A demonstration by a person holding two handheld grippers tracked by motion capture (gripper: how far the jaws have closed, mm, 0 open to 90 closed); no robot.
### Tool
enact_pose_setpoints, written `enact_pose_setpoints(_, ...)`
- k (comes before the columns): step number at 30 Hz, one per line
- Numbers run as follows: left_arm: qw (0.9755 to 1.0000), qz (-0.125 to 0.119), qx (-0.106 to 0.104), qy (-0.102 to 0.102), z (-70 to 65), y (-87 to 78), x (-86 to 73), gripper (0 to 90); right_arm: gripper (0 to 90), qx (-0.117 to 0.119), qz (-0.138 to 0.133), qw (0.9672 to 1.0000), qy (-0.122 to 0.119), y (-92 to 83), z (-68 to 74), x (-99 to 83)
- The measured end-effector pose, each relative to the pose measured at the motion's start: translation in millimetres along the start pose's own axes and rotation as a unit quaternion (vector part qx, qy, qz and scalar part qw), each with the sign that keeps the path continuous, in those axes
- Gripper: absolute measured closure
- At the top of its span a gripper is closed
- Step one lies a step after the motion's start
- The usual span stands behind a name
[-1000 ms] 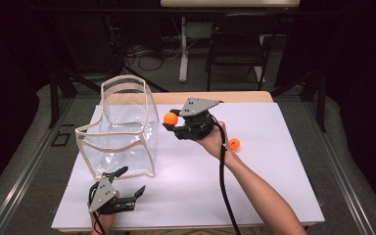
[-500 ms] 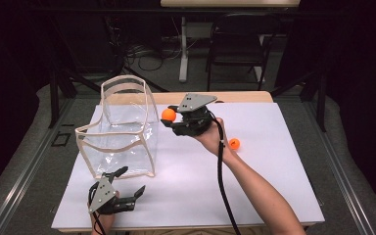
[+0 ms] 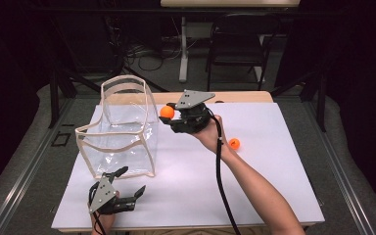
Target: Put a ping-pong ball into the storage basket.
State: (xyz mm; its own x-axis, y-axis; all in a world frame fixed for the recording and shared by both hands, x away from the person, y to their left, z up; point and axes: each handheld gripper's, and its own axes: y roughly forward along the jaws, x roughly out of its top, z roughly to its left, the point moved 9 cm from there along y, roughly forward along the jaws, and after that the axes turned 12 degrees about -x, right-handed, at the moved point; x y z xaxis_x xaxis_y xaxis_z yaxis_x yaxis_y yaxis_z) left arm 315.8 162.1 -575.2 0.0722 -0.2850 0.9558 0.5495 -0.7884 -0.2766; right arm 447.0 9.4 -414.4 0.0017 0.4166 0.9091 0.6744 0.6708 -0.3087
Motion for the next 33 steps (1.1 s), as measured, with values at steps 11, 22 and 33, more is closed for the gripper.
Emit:
enact_pose_setpoints(11, 1.0, 0.0, 0.0, 0.0, 0.3, -0.4, -0.2, 15.5, 50.9, 0.0, -0.003, 1.0, 0.002, 3.1, -0.3, 5.1)
enact_pose_setpoints(22, 1.0, -0.001, 0.001, -0.001, 0.4, 0.1, -0.1, 15.5, 50.9, -0.001, -0.005, 1.0, 0.005, 6.7, -1.5, 6.1)
enact_pose_setpoints(33, 1.0, -0.002, 0.002, 0.0, 0.9, -0.8, 0.3, 15.5, 50.9, -0.002, -0.01, 0.9999, 0.006, 9.4, -3.1, 12.4)
